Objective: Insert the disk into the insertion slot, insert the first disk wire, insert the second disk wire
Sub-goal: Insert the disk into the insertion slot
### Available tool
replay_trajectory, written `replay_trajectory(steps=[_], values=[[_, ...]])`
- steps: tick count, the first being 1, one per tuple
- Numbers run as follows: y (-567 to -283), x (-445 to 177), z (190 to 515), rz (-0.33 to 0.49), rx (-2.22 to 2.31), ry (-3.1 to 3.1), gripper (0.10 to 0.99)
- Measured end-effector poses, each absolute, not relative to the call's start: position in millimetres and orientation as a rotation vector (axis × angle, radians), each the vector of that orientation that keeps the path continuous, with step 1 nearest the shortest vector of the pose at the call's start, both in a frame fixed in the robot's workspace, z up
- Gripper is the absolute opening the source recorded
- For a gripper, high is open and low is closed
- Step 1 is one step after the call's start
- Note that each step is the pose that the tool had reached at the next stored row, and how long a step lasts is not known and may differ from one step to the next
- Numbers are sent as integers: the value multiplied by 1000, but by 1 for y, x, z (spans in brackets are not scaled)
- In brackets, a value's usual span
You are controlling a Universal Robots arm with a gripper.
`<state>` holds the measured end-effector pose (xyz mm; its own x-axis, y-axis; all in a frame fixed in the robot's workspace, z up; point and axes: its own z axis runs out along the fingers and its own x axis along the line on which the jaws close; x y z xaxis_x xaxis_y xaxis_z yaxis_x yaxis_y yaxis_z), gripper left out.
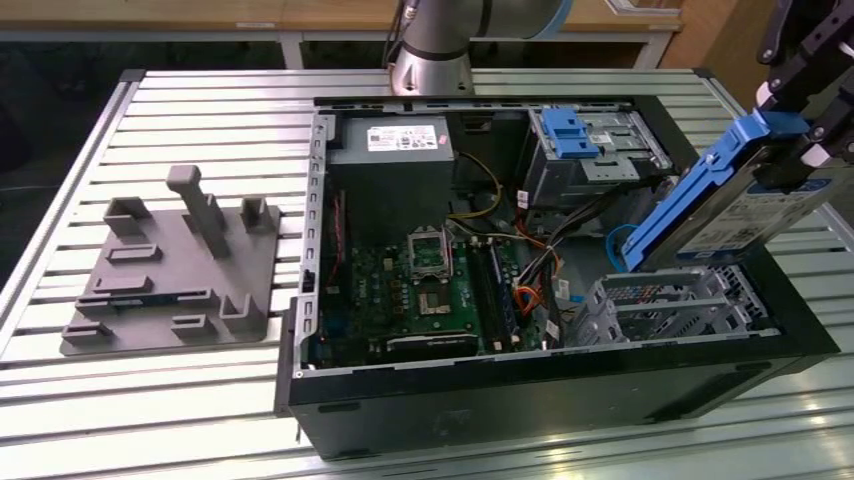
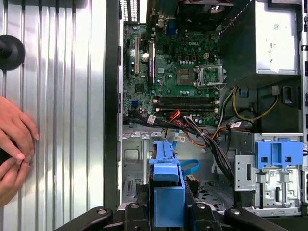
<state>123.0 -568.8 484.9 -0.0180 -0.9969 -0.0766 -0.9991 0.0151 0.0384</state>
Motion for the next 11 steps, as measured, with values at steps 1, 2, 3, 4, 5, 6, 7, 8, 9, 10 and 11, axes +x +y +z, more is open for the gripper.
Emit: replay_trajectory(steps=[1, 2, 3, 4, 5, 6, 7, 8, 9, 10, 11], values=[[-569, 123, 484, 126, -2182, 2218, 361], [-569, 123, 484, 127, -2182, 2218, 361], [-569, 123, 483, 127, -2182, 2218, 361], [-569, 123, 483, 126, -2182, 2218, 361], [-569, 123, 482, 126, -2182, 2218, 361], [-569, 123, 482, 126, -2182, 2218, 361], [-569, 123, 481, 126, -2182, 2218, 361], [-569, 123, 481, 127, -2182, 2218, 361], [-569, 123, 480, 127, -2182, 2218, 361], [-569, 123, 480, 126, -2182, 2218, 361], [-569, 123, 480, 126, -2182, 2218, 361]])
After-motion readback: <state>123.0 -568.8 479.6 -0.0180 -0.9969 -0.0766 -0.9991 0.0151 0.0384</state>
